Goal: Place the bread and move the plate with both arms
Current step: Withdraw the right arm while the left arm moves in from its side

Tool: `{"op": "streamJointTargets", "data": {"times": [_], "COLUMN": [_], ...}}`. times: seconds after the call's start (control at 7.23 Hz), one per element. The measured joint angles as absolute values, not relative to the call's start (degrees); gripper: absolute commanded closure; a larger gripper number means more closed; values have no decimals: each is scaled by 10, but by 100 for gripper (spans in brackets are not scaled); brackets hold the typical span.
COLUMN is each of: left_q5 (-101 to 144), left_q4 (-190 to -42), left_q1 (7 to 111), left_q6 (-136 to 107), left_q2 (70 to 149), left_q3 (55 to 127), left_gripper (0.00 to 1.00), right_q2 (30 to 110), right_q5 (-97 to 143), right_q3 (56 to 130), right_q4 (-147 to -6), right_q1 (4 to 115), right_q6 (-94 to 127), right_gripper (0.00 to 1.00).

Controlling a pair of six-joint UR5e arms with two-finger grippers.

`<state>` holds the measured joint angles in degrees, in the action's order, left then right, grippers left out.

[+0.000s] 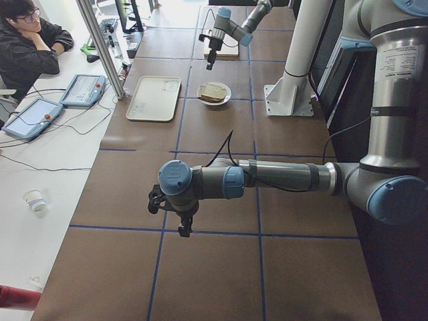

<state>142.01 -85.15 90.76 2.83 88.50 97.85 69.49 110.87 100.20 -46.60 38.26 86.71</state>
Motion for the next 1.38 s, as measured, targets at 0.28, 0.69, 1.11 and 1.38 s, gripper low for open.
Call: {"op": "streamJointTargets", "data": {"times": [0.28, 0.69, 1.11, 1.38], "left_q5": [1433, 1446, 1411, 1306], "left_q4": [-871, -1083, -1327, -1447], "left_q1": [856, 771, 703, 627], "left_q6": [-106, -405, -656, -798], "left_q2": [890, 903, 905, 913], "left_q3": [1052, 1073, 1034, 1016], "left_gripper": [0, 0, 0, 0], "right_q2": [741, 810, 810, 809], "right_q5": [1137, 1159, 1194, 1215], "right_q3": [1021, 1025, 1037, 1059], "right_q4": [-521, -627, -829, -953], "right_q1": [447, 546, 639, 699], "right_q6": [783, 516, 260, 134], "right_gripper": [0, 0, 0, 0]}}
